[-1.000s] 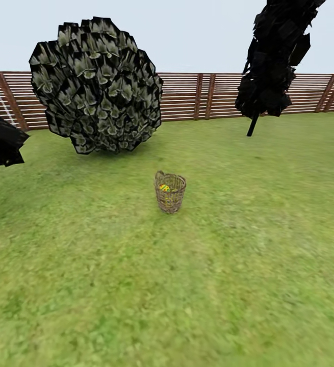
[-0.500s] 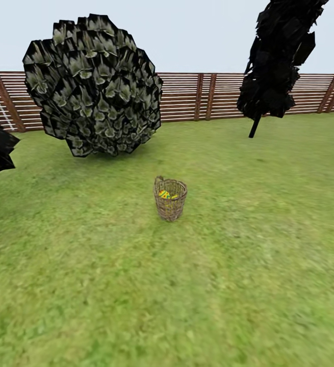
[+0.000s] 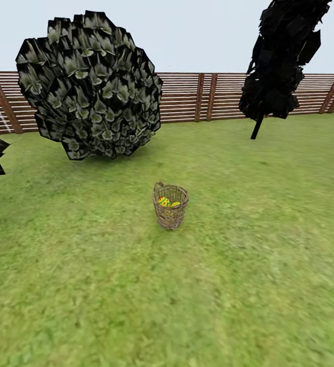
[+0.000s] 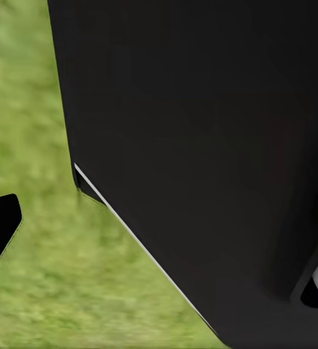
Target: Take the three Easter eggs out of the wicker basket on the lawn in the garden, then place them on the lawn next to a single tree (choose any tree) so that all three eggs are next to the same tree and none are left in the basket.
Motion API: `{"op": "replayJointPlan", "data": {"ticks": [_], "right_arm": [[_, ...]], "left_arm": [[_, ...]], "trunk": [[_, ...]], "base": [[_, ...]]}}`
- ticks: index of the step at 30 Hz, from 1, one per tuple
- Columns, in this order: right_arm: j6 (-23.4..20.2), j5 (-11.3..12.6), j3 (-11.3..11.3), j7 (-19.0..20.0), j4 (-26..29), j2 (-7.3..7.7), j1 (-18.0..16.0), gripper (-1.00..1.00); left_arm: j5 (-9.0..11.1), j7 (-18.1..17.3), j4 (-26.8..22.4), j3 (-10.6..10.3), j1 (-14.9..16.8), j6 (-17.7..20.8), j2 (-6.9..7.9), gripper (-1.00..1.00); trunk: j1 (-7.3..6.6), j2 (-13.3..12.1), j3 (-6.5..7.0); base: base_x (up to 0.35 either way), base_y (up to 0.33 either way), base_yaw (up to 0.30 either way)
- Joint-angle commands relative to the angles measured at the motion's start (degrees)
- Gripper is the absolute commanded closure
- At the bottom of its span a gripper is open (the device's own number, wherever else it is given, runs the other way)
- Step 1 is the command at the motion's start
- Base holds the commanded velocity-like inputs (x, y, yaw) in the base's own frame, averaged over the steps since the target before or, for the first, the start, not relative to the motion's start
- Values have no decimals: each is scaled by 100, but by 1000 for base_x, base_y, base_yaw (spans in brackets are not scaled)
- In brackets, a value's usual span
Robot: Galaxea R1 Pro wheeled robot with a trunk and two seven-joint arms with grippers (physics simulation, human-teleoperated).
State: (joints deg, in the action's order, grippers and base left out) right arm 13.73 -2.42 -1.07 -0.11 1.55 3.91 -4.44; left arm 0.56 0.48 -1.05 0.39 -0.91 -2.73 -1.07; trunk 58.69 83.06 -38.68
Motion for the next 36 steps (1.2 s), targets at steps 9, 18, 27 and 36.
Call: {"op": "replayJointPlan", "data": {"ticks": [9,18,27,36], "right_arm": [[53,-27,-7,-6,4,-4,-3,-100],[59,-28,-7,-6,4,-3,-4,-100],[58,-24,-7,-6,4,4,-4,-100],[29,-22,-7,-6,-4,4,-3,-100]], "left_arm": [[6,5,-10,5,-3,-8,1,-100],[6,5,-9,5,-3,-8,2,-100],[6,5,-9,5,-1,-8,2,-100],[6,5,-9,5,-3,-8,2,-100]], "trunk": [[3,1,-3],[3,1,-3],[3,1,-1],[3,1,1]], "base": [[334,0,0],[334,0,0],[334,0,-73],[334,0,-27]]}}
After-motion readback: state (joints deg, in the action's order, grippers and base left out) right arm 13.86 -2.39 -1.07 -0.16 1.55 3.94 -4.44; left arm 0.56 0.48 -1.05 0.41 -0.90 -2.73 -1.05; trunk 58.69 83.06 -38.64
